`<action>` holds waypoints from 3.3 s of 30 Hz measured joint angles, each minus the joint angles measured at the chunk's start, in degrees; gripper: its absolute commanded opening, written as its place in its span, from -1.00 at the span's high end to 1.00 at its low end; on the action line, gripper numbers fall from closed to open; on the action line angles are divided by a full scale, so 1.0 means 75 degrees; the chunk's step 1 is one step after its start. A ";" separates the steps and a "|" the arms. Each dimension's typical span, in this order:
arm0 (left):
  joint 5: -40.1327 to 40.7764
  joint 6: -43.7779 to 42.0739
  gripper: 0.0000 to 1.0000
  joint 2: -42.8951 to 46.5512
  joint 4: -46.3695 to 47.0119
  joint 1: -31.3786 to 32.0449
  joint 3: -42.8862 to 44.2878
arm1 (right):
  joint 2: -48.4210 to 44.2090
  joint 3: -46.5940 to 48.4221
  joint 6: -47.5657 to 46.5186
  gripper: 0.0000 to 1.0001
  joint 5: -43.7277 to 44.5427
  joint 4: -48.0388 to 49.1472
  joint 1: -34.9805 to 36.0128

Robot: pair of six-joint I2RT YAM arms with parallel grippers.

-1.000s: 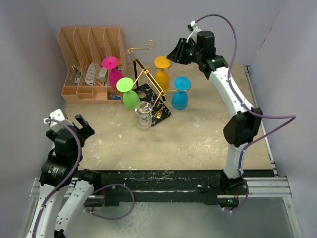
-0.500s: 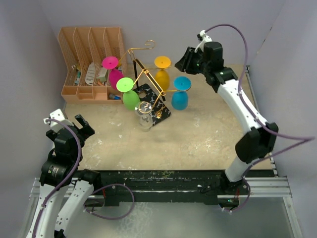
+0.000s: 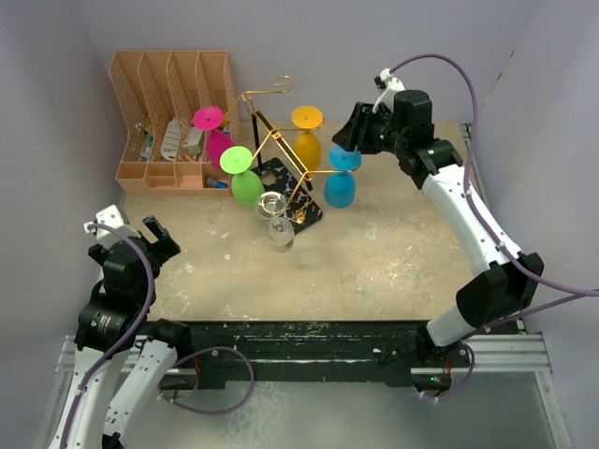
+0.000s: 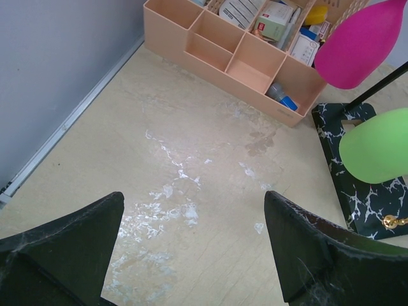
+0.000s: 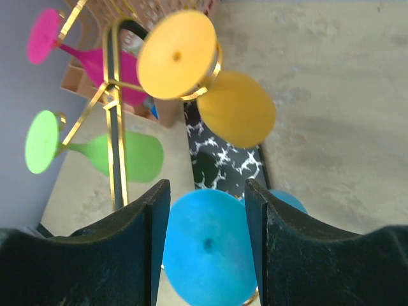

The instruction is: Take the wine glass off the wine glass rack

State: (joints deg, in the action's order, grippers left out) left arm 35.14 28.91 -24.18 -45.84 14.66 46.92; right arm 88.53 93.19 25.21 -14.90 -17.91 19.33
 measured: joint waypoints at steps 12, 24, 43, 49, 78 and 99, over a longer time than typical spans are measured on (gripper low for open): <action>-0.1084 0.0003 -0.87 -0.0125 0.0525 0.0003 0.0283 | -0.1923 -0.1550 -0.0044 -0.07 0.1419 -0.0248 0.0000; -0.5266 0.0472 -0.72 -0.7032 0.3002 -0.0090 0.6618 | -0.4916 -0.2489 0.0140 -0.03 0.1836 -0.0353 0.0000; -0.8207 0.1658 -0.33 -1.2421 0.1842 0.0717 1.1535 | -0.5811 -0.2672 0.0388 -0.02 0.1766 -0.1037 0.0000; -0.7915 0.1513 -0.31 -1.2380 0.1690 0.0714 1.0995 | -0.5863 -0.2716 0.0385 -0.02 0.1757 -0.1233 0.0000; -0.7667 0.1201 0.01 -1.2380 0.1297 0.0822 1.0870 | -0.5980 -0.2859 0.0379 0.00 0.1629 -0.1262 0.0000; -0.7857 0.1279 0.57 -1.2421 0.1358 0.0822 1.0757 | -0.6067 -0.2873 0.0379 0.00 0.1649 -0.1259 0.0000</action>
State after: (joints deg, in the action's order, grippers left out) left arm -23.79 38.50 -117.34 -35.66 20.82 127.59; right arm 43.03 71.64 28.05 -2.52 -27.35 19.33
